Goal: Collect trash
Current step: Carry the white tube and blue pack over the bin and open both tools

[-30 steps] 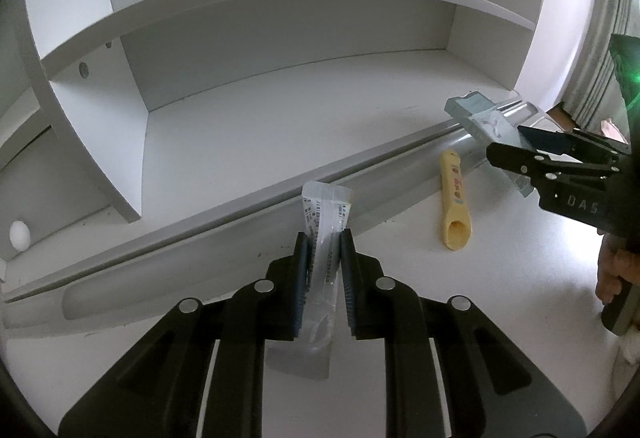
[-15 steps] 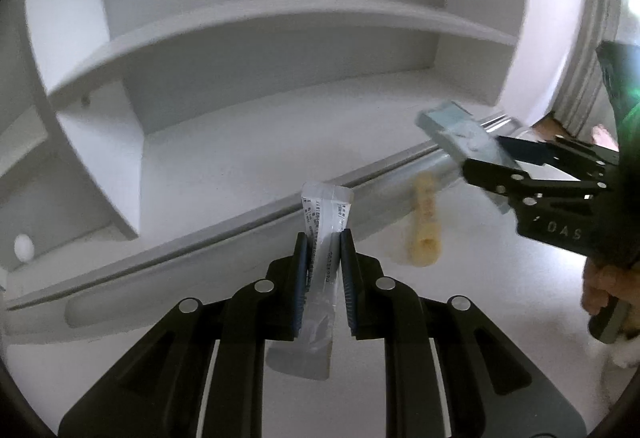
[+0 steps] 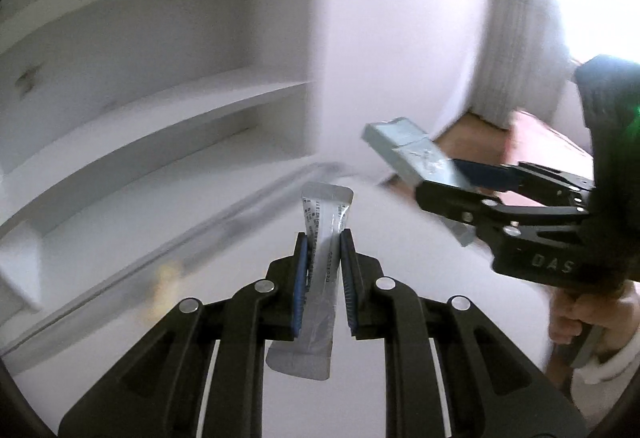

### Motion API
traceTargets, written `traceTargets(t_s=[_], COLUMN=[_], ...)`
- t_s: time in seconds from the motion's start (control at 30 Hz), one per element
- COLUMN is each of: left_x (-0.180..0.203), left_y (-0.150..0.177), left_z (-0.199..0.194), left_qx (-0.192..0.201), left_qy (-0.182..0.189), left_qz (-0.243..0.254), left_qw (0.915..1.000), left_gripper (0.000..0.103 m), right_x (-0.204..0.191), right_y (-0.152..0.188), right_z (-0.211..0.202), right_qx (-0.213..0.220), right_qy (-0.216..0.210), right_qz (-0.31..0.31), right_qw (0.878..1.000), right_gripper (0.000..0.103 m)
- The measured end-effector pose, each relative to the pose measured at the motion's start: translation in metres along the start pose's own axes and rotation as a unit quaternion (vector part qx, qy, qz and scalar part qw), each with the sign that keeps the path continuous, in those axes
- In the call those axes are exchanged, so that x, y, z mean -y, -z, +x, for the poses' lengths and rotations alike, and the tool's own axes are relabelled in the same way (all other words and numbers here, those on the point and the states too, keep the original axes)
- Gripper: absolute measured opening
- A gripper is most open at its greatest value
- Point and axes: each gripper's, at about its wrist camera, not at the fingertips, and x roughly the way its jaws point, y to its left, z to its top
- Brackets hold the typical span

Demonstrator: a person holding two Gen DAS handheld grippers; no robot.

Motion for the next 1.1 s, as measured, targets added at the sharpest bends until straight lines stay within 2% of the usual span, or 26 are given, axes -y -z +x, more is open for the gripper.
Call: traceTargets(t_s=[0.13,0.23,0.3,0.4,0.5,0.6,0.67,0.73,0.77,0.87,0.97,1.1], left_x=[0.093,0.176,0.216,0.279,0.321,0.349,0.358,0.358,0.352,0.325,0.3,0.286], left_y=[-0.01,-0.005,0.003,0.025,0.055,0.086,0.109,0.137,0.146,0.186,0.208,0.226], left_z=[0.017,0.036,0.049,0.075,0.108,0.141,0.165,0.201,0.215,0.259,0.281,0.309], left_qx=[0.002,-0.013,-0.028,-0.064,-0.115,-0.163,-0.192,-0.248,-0.27,-0.346,-0.386,-0.427], left_qy=[0.058,0.115,0.142,0.169,0.179,0.172,0.15,0.134,0.129,0.1,0.09,0.084], left_qz=[0.046,0.074,0.089,0.118,0.125,0.132,0.137,0.118,0.108,0.066,0.039,0.03], left_qw=[0.9972,0.9905,0.9854,0.9765,0.969,0.9625,0.9602,0.9519,0.948,0.9303,0.9173,0.8999], left_gripper=[0.015,0.015,0.015,0.015,0.015,0.015,0.015,0.015,0.015,0.015,0.015,0.015], right_x=[0.088,0.16,0.204,0.258,0.299,0.333,0.351,0.358,0.364,0.365,0.367,0.372], right_y=[0.021,0.053,0.082,0.124,0.164,0.204,0.232,0.258,0.281,0.322,0.341,0.368], right_z=[-0.062,-0.103,-0.123,-0.134,-0.129,-0.109,-0.084,-0.052,-0.026,0.018,0.039,0.063], right_qx=[0.009,-0.005,-0.02,-0.046,-0.076,-0.115,-0.15,-0.19,-0.229,-0.298,-0.335,-0.372], right_qy=[0.033,0.062,0.071,0.077,0.088,0.09,0.089,0.08,0.064,0.027,0.028,0.019], right_qz=[0.072,0.134,0.177,0.235,0.277,0.312,0.332,0.354,0.378,0.411,0.411,0.441], right_qw=[0.997,0.989,0.981,0.968,0.954,0.939,0.927,0.912,0.895,0.861,0.848,0.816], right_gripper=[0.055,0.055,0.055,0.055,0.055,0.055,0.055,0.055,0.055,0.055,0.055,0.055])
